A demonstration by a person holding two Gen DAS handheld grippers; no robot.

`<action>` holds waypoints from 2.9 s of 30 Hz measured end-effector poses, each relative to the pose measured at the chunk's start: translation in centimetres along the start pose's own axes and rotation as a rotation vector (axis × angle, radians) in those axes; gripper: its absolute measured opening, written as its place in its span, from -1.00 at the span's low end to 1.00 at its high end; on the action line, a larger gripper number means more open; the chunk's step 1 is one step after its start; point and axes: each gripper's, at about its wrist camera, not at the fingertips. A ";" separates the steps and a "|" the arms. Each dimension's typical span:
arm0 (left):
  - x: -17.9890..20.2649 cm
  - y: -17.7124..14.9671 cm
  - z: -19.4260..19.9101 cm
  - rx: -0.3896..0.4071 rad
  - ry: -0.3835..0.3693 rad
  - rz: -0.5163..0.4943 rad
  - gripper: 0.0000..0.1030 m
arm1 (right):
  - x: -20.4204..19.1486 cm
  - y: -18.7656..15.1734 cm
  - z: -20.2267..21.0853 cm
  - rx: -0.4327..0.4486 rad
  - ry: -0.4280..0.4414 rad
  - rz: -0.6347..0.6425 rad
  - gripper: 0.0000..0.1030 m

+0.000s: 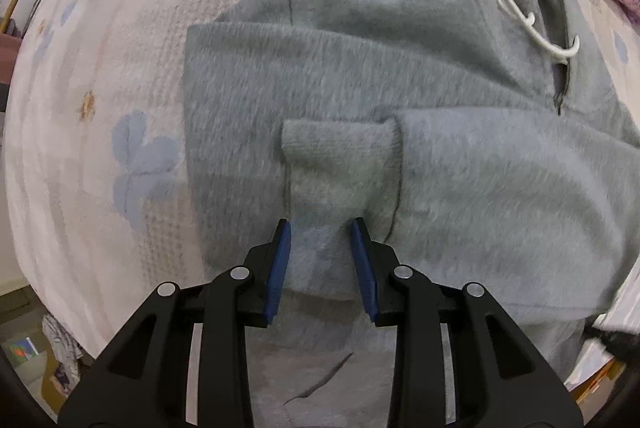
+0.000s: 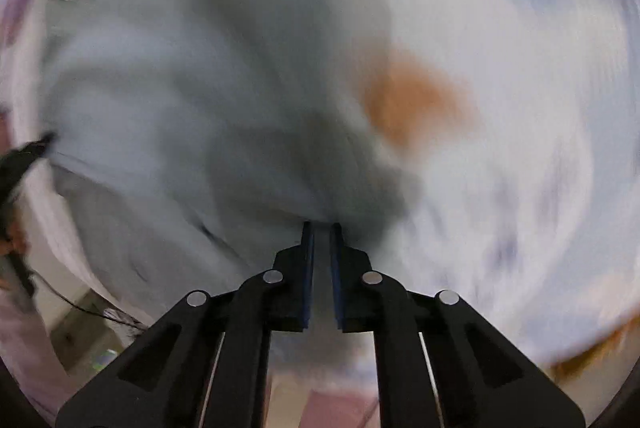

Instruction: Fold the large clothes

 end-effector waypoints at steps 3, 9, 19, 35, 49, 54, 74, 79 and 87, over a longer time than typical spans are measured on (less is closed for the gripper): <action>-0.1 -0.5 0.3 0.003 -0.004 -0.007 -0.39 | 1.6 -1.8 1.3 0.027 0.065 -0.039 -0.80; 0.1 -2.7 0.6 0.014 -0.021 -0.005 -0.34 | 1.8 -4.1 -1.9 -0.010 0.077 -0.003 0.68; 0.5 -0.8 1.2 0.043 -0.016 -0.038 -0.33 | 6.9 -9.7 -4.6 -0.042 0.027 -0.124 -0.78; 1.8 3.4 1.1 0.113 -0.098 0.022 -0.40 | -5.1 8.5 9.2 0.465 0.039 0.160 -0.68; 2.0 6.2 1.3 0.053 -0.072 -0.013 -0.26 | -7.3 13.9 8.4 0.455 0.002 0.152 -0.72; 2.1 1.3 1.6 -0.010 -0.094 -0.028 -0.26 | -7.9 9.4 3.5 0.288 -0.013 0.157 -0.69; 1.0 -2.7 8.8 0.064 -0.027 -0.027 0.08 | -8.0 1.7 10.4 0.325 0.091 0.121 0.53; -1.3 -7.6 12.1 0.082 -0.063 -0.033 0.15 | -9.5 -4.2 11.9 0.343 0.101 0.138 0.53; -5.9 -9.5 16.2 0.135 -0.118 -0.013 0.26 | -14.2 -12.9 15.9 0.407 0.053 0.159 0.54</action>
Point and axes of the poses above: each gripper's, at about its wrist camera, not at the fingertips, and z roughly against the way its jaws point, x to its right, y to its top, and after that the axes turned 11 degrees about y, right-handed
